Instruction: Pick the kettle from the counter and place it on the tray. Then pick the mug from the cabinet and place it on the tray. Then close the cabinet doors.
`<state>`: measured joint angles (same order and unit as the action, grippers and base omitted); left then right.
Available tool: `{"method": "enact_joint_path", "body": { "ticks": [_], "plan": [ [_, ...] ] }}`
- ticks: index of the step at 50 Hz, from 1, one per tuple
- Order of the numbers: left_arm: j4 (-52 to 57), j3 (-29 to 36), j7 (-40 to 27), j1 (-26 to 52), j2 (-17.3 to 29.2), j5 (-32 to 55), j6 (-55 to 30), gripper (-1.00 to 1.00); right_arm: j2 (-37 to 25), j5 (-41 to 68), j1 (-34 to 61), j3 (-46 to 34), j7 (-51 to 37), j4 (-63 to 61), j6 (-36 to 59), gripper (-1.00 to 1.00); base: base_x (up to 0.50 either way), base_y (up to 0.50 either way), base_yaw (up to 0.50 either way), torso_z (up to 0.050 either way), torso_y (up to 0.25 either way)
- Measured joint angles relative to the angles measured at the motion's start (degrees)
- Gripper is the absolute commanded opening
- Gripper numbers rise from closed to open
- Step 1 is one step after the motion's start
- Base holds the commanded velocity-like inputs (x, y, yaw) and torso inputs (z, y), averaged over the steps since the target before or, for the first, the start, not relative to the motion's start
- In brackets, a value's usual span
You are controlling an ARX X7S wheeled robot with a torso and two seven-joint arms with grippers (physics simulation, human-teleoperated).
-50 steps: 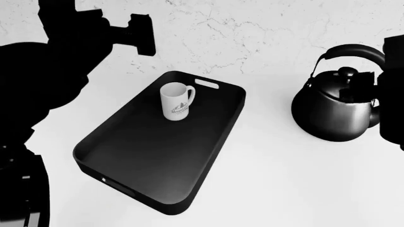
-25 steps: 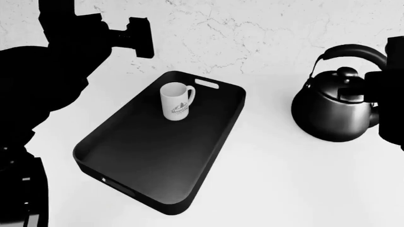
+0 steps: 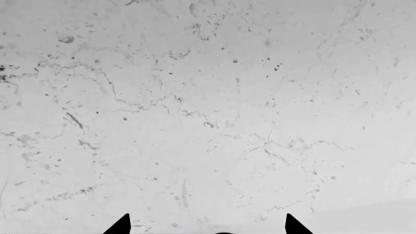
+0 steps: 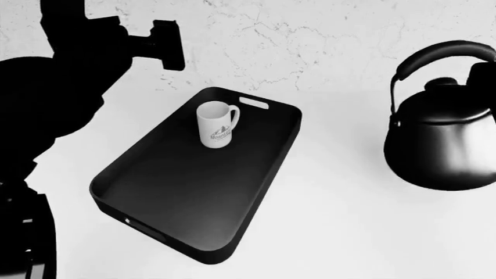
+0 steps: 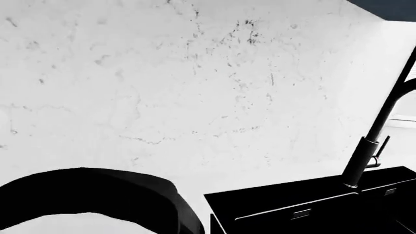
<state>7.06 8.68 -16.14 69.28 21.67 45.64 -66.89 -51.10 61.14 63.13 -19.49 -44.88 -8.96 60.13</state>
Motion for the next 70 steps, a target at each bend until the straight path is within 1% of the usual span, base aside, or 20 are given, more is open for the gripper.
{"method": "enact_joint_path", "body": {
  "ticks": [10,18,27,42,54,70],
  "plan": [
    [0.10,-0.23,-0.34,0.00,0.22,0.29,-0.05,1.00,-2.00,7.15,-3.13,5.36,-3.95,-9.57,1.11,-1.00,0.00,0.00,0.00,0.001,0.002],
    [0.06,-0.50,-0.66,0.39,0.47,0.50,-0.15,1.00,-1.39,12.06,-2.17,6.58,-6.35,-15.15,2.66,-1.00,0.00,0.00,0.00,0.001,0.001],
    [0.15,-1.33,-1.21,0.86,1.06,0.91,-0.51,1.00,1.75,17.24,1.49,5.09,-9.55,-20.21,5.31,-1.00,0.00,0.00,0.00,0.000,0.002],
    [0.82,-3.57,-2.42,0.95,2.61,1.91,-1.31,1.00,8.34,27.64,8.69,1.47,-17.44,-26.90,8.49,-1.00,0.00,0.00,0.00,0.001,0.001],
    [2.15,-6.37,-3.66,0.97,4.51,3.30,-2.46,1.00,15.23,27.40,12.48,-2.95,-18.48,-26.92,9.00,-1.00,0.00,0.00,0.00,0.001,0.002],
    [4.15,-11.15,-4.98,0.44,8.35,5.27,-3.92,1.00,25.03,19.05,11.13,-8.92,-11.39,-22.85,3.50,-1.00,0.00,0.00,0.00,0.001,0.002]
  ]
}}
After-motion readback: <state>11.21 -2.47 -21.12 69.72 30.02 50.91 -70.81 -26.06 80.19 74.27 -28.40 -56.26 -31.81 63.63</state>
